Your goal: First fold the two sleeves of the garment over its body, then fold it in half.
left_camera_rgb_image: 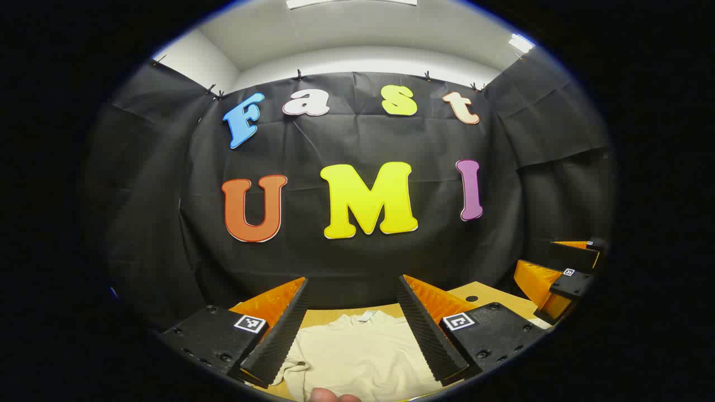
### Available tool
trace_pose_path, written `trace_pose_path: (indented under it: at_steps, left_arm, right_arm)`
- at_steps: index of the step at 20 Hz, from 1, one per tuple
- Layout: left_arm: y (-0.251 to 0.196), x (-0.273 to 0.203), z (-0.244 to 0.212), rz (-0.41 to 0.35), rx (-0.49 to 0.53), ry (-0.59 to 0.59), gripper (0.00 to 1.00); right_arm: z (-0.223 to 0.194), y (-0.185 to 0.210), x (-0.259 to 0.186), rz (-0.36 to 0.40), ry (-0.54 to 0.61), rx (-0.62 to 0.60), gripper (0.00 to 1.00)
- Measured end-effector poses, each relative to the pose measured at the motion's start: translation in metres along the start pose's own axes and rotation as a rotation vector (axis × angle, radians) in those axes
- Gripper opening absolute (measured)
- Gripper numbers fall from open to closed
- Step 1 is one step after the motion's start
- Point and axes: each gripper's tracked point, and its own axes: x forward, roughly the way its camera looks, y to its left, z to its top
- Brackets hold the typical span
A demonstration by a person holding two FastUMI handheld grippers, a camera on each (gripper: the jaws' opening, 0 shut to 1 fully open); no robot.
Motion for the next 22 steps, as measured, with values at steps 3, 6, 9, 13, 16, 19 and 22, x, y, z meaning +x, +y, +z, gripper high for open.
trace_pose_path:
  at_steps: [3, 6, 9, 13, 16, 19, 22]
  left_arm:
    - [0.001, 0.001, -0.002, 0.009, -0.011, 0.002, 0.99]
    - [0.002, 0.001, -0.003, 0.016, -0.012, 0.002, 0.99]
    - [0.002, -0.001, -0.008, 0.018, -0.022, 0.012, 0.99]
    - [0.000, -0.001, -0.010, 0.021, -0.026, 0.021, 0.99]
    - [-0.002, -0.003, -0.009, 0.013, -0.029, 0.019, 0.99]
    - [-0.005, -0.001, -0.012, 0.008, -0.027, 0.025, 0.99]
    - [-0.001, -0.002, -0.021, 0.012, -0.027, 0.044, 0.99]
  right_arm:
    - [-0.001, 0.004, 0.002, 0.011, 0.002, -0.008, 0.95]
    - [-0.002, 0.006, 0.002, 0.019, 0.001, -0.013, 0.95]
    - [-0.002, 0.009, 0.003, 0.029, -0.002, -0.017, 0.95]
    - [0.000, 0.013, 0.005, 0.041, -0.007, -0.016, 0.95]
    - [0.000, 0.013, 0.009, 0.045, -0.004, -0.010, 0.95]
    - [-0.002, 0.011, 0.011, 0.046, -0.002, -0.011, 0.95]
    - [-0.008, 0.002, 0.011, 0.041, 0.013, -0.012, 0.95]
